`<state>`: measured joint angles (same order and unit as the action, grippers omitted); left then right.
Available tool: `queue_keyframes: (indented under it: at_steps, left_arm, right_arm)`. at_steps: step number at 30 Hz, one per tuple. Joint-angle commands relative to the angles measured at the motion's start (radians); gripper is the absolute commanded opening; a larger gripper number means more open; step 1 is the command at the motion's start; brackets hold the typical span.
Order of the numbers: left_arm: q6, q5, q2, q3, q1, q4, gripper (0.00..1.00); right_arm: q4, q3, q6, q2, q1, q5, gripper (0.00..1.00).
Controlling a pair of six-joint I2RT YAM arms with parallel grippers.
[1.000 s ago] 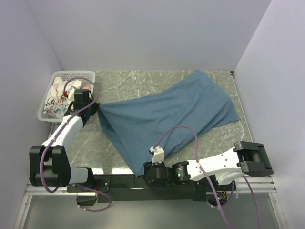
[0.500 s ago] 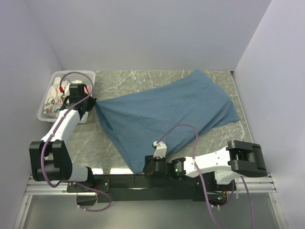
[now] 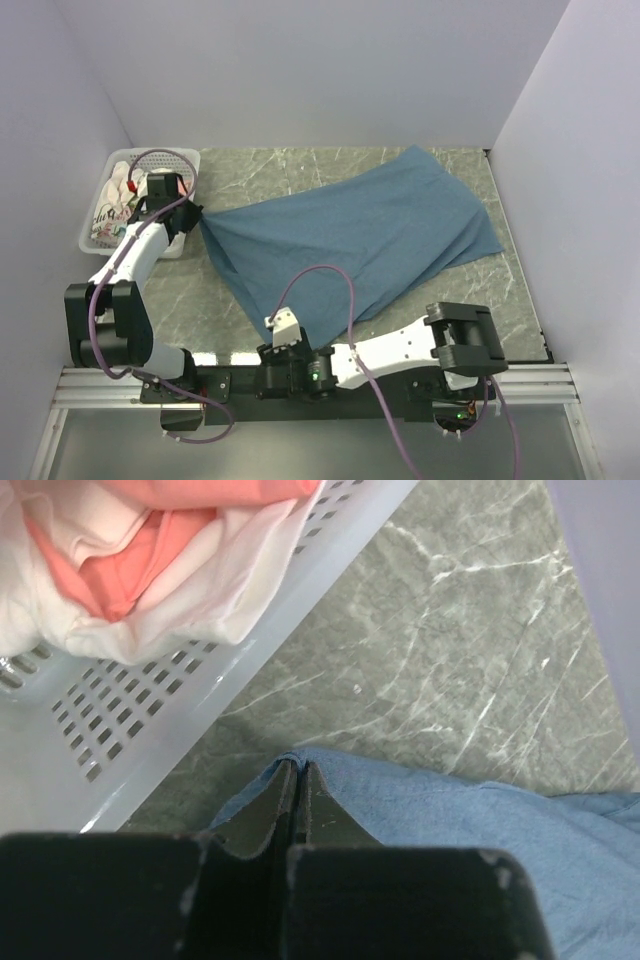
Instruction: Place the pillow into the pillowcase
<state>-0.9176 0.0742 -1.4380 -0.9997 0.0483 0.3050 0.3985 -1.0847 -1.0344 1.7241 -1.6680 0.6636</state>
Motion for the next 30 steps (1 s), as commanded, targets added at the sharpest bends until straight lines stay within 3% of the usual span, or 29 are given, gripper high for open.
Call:
queue_keyframes:
  at_steps: [1, 5, 7, 8, 9, 12, 16, 18, 21, 22, 24, 30]
  left_arm:
    - [0.028, -0.007, -0.018, -0.088, 0.009, -0.010, 0.01]
    - [0.026, -0.017, -0.047, -0.109, 0.009, -0.017, 0.01]
    - [0.031, -0.017, -0.058, -0.126, 0.009, -0.015, 0.01]
    - [0.033, -0.017, -0.068, -0.132, 0.010, -0.015, 0.01]
    - [0.040, -0.016, -0.076, -0.138, 0.009, -0.021, 0.01]
    - [0.049, -0.020, -0.128, -0.210, 0.009, -0.003, 0.01]
    - [0.056, -0.062, -0.226, -0.382, 0.002, 0.012, 0.01]
    - [0.060, -0.044, -0.280, -0.451, 0.004, 0.055, 0.01]
    - [0.071, -0.016, -0.335, -0.565, 0.042, 0.141, 0.01]
    - [0.069, -0.028, -0.343, -0.588, 0.057, 0.161, 0.01]
    - [0.071, -0.039, -0.341, -0.588, 0.096, 0.167, 0.01]
    - [0.092, -0.028, -0.309, -0.531, 0.124, 0.160, 0.01]
  right_arm:
    - [0.066, -0.024, 0.074, 0.049, 0.073, 0.036, 0.66]
    - [0.050, -0.050, 0.125, 0.127, 0.118, 0.004, 0.65]
    - [0.048, -0.047, 0.131, 0.146, 0.142, -0.007, 0.59]
    - [0.052, -0.038, 0.126, 0.144, 0.154, -0.006, 0.52]
    - [0.057, -0.024, 0.120, 0.135, 0.159, 0.001, 0.31]
    - [0.100, 0.049, 0.093, 0.053, 0.160, -0.002, 0.00]
    - [0.253, 0.024, 0.102, -0.139, 0.099, -0.033, 0.00]
    - [0.257, -0.041, 0.172, -0.162, 0.039, -0.147, 0.00]
    - [0.235, -0.232, 0.266, -0.074, -0.042, -0.211, 0.00]
    - [0.252, -0.342, 0.281, 0.021, -0.067, -0.237, 0.00]
    - [0.231, -0.414, 0.332, 0.096, -0.061, -0.278, 0.00]
    - [0.071, -0.356, 0.398, 0.150, 0.050, -0.438, 0.00]
